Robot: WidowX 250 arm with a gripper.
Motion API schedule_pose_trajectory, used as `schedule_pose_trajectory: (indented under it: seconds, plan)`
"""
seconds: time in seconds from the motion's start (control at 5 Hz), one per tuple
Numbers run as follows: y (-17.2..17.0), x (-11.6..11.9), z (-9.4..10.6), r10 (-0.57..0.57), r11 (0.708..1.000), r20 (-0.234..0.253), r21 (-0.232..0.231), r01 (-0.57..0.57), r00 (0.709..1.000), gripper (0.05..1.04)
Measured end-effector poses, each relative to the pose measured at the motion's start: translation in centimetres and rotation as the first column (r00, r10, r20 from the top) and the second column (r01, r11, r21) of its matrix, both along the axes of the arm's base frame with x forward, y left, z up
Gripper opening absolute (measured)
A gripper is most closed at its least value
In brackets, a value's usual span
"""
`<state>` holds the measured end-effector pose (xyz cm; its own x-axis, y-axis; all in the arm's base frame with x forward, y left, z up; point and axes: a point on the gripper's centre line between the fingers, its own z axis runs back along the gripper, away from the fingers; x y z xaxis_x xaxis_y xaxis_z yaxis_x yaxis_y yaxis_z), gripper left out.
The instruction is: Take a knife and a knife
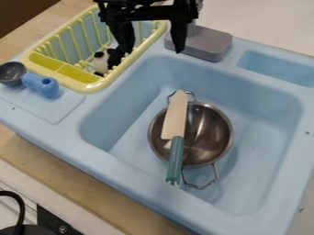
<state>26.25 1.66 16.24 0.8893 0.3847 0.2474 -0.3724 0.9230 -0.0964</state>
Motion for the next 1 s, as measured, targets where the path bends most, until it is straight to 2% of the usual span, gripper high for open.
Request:
schedule_pose_trajectory:
  seconds: [0.2,0.4,0.6,0.8,1.0]
  plan:
    - [0.0,-0.3,-0.6,0.007,1.000,-0.018,-0.005,-0.007,1.000,0.999]
    - [-0.9,-1.7,-1.2,0.036,0.999,0.012,-0.029,-0.036,0.999,0.999]
    - [-1.9,-2.3,-1.0,0.036,0.999,-0.012,-0.037,-0.036,0.999,0.999]
    - [-2.8,-4.2,-1.8,0.075,0.996,-0.081,-0.036,-0.079,0.994,0.999]
    - [-3.8,-5.0,-2.9,0.092,0.992,-0.117,-0.071,-0.101,0.989,0.999]
